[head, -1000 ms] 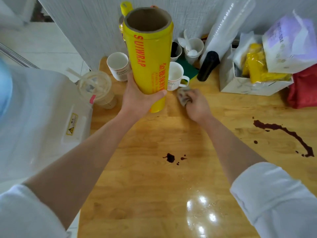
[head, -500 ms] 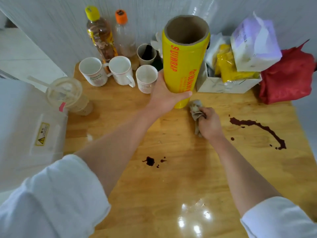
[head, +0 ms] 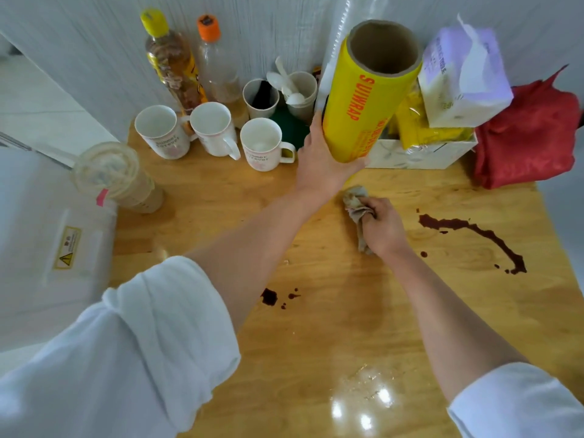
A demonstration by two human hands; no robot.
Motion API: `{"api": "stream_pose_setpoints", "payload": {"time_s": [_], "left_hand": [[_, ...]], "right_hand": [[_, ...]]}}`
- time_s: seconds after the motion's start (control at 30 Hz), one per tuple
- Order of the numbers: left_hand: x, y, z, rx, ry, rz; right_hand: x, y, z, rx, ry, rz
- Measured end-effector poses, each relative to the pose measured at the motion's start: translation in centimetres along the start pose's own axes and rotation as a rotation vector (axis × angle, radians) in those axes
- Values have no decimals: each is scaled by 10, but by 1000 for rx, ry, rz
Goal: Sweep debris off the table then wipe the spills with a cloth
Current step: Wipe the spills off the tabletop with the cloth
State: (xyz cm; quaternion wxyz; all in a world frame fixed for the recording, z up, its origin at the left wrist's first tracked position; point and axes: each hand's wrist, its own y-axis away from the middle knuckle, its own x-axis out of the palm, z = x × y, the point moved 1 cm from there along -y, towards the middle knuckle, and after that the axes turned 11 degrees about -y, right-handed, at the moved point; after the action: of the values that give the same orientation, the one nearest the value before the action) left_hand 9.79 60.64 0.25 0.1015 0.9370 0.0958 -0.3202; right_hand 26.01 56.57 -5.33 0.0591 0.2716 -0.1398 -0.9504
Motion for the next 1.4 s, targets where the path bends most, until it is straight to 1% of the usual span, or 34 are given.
{"api": "stream_pose_setpoints", "payload": {"time_s": [0.1,0.17,0.23,0.37,0.43,0.5,0.53,0.57,0.63,0.67,0.7,0.73,0.77,0.87,0.9,0.93,0.97,1.07,1.1,1.17,1.23,1.3,1.4], "left_hand": [[-19,33,11,60,26,62],[-37,63,33,60,35,6],[-60,88,64,-36,17,-78],[-109,113,135,-365,-6,-192],[-127,119,163,-451,-30,-272],[-141,124,184,-528,-54,-328],[-146,124,191,-565,-52,-344],[-148,124,194,-598,-45,-355],[-154,123,198,-648,-14,-391],[-157,121,199,-656,3,-416],[-161,118,202,-658,23,-443],[-166,112,205,-654,50,-469],[-169,107,208,-643,86,-494],[-169,94,214,-583,227,-575],[-165,92,215,-574,253,-599],[-162,90,218,-568,264,-622],[-161,87,219,-564,268,-642],[-165,76,227,-575,234,-633],[-169,72,231,-577,198,-615],[-175,66,236,-579,152,-561],[-179,64,239,-565,156,-511],[-181,67,240,-512,172,-494],[-183,75,237,-420,133,-491]], "right_hand": [[4,1,1,21,-13,-24],[14,3,6,4,7,-7],[37,6,16,-34,36,45],[110,25,50,-141,57,249],[142,36,64,-224,101,389],[155,37,74,-251,112,519],[153,33,77,-231,85,536],[146,26,78,-194,46,504],[136,13,80,-109,8,361],[134,10,80,-88,27,305],[139,11,83,-104,71,282],[150,16,88,-153,121,299],[164,23,94,-218,170,354],[209,51,109,-390,231,639],[214,54,111,-413,231,704],[214,52,112,-424,229,718],[210,45,112,-428,231,677],[194,14,110,-363,284,399],[197,8,111,-353,315,338],[215,4,117,-382,385,290],[234,4,129,-426,419,270],[247,6,140,-490,430,301],[249,23,143,-569,291,528]]}}
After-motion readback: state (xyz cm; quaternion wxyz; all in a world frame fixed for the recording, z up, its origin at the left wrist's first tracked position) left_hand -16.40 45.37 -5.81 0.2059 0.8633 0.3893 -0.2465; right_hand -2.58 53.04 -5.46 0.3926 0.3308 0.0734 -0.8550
